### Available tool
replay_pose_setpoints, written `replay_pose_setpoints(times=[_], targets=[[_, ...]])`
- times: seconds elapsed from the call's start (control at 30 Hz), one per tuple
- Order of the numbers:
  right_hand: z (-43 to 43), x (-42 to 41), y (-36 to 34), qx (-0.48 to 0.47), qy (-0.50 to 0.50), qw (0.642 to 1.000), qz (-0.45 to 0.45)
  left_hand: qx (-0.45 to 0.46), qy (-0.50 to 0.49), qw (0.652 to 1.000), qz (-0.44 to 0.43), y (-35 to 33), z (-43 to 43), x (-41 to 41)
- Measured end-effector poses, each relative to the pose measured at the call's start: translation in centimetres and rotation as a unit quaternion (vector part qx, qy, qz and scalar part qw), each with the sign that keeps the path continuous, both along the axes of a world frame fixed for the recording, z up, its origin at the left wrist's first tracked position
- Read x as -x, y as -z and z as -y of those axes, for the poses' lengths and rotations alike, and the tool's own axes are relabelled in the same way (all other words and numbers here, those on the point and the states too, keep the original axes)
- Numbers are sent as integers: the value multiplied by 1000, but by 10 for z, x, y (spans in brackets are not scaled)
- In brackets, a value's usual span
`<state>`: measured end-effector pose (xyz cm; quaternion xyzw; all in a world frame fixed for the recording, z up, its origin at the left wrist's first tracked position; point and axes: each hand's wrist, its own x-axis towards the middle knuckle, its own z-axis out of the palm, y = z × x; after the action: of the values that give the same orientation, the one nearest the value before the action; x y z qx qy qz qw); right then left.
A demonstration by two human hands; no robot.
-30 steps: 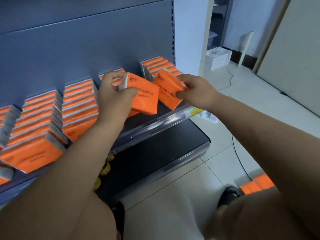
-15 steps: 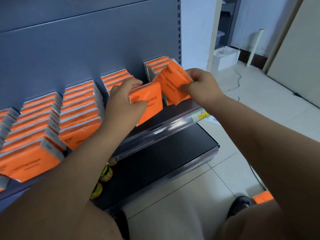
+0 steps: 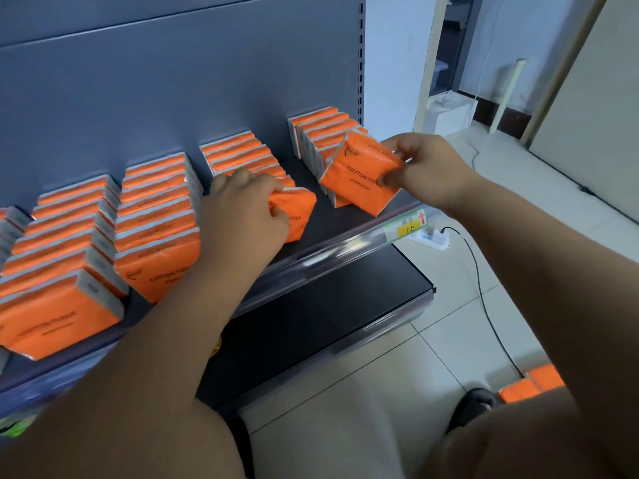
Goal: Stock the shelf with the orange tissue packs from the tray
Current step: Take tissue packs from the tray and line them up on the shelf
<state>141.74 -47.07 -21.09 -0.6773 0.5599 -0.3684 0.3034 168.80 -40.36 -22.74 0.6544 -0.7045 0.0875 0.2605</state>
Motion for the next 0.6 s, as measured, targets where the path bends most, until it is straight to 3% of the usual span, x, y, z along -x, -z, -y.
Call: replay_pose_setpoints(times=[0.17, 0.33, 0.6], targets=[[-3, 4, 6, 1, -35, 999, -36, -20, -39, 992, 120, -5, 2, -3], [0, 6, 13, 32, -28, 998, -43, -66, 5, 995, 75, 1, 5, -5], [2, -4, 16, 104, -39, 983, -149, -61, -32, 989, 130, 2, 4, 1]])
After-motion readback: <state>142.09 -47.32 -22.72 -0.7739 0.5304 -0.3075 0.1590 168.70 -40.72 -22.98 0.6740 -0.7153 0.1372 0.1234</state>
